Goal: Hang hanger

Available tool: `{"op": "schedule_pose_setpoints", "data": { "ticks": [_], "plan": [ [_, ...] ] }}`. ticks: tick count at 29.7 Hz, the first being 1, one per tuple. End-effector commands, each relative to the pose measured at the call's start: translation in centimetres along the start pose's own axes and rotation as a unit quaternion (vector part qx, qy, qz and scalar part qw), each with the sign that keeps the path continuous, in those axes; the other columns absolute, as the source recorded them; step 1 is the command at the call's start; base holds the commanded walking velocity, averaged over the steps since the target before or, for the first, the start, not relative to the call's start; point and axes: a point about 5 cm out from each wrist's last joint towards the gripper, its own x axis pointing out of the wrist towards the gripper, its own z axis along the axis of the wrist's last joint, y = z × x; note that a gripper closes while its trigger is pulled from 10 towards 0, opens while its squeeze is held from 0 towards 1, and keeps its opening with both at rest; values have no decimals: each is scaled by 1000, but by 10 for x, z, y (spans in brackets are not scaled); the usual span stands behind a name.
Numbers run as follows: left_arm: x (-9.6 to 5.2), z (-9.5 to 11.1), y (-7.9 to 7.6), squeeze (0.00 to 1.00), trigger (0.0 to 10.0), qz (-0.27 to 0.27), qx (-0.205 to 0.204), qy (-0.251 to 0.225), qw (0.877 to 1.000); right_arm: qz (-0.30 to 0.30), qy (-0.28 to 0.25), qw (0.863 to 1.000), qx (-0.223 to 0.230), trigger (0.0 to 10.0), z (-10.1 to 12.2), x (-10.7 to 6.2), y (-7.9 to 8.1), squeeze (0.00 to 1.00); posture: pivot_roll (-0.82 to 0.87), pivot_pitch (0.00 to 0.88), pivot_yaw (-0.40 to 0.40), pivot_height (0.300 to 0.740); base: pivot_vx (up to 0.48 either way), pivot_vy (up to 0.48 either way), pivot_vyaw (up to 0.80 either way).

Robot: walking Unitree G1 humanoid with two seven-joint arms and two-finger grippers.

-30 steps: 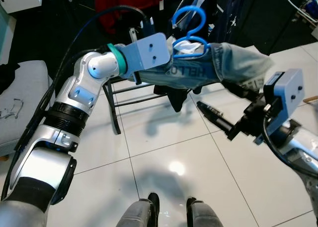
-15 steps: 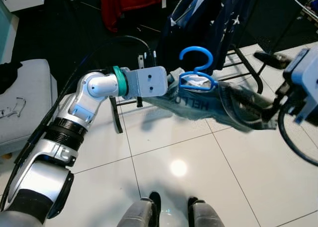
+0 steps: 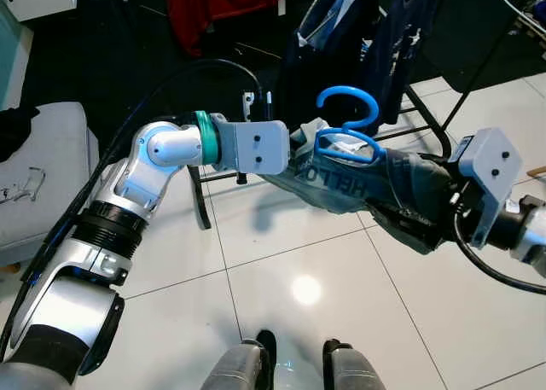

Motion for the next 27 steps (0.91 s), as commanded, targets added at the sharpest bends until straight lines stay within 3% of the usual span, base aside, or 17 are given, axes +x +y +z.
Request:
{"op": "schedule_pose_setpoints", "data": {
  "ticks": [1,6,18,24,27],
  "plan": [
    [-3,3,3,0,10000,3,7,-11,1000,8,0,1000,-12,0,-1,4,-2,0,-122,147,132,740,0,0,0],
    [-3,4,2,0,10000,1,12,-11,1000,7,-13,999,-29,0,4,12,-8,0,-120,147,131,740,0,0,0],
    [-3,2,1,0,10000,-3,22,-9,1000,65,-29,997,-18,0,7,19,10,0,-119,153,128,740,0,0,0],
    [0,3,8,0,10000,27,-5,-12,1000,56,-43,997,9,0,4,24,16,0,-120,157,131,740,0,0,0],
    [2,4,17,0,10000,55,-52,-22,997,40,-50,997,37,0,-1,27,22,0,-120,159,132,740,0,0,0]
  ]
}}
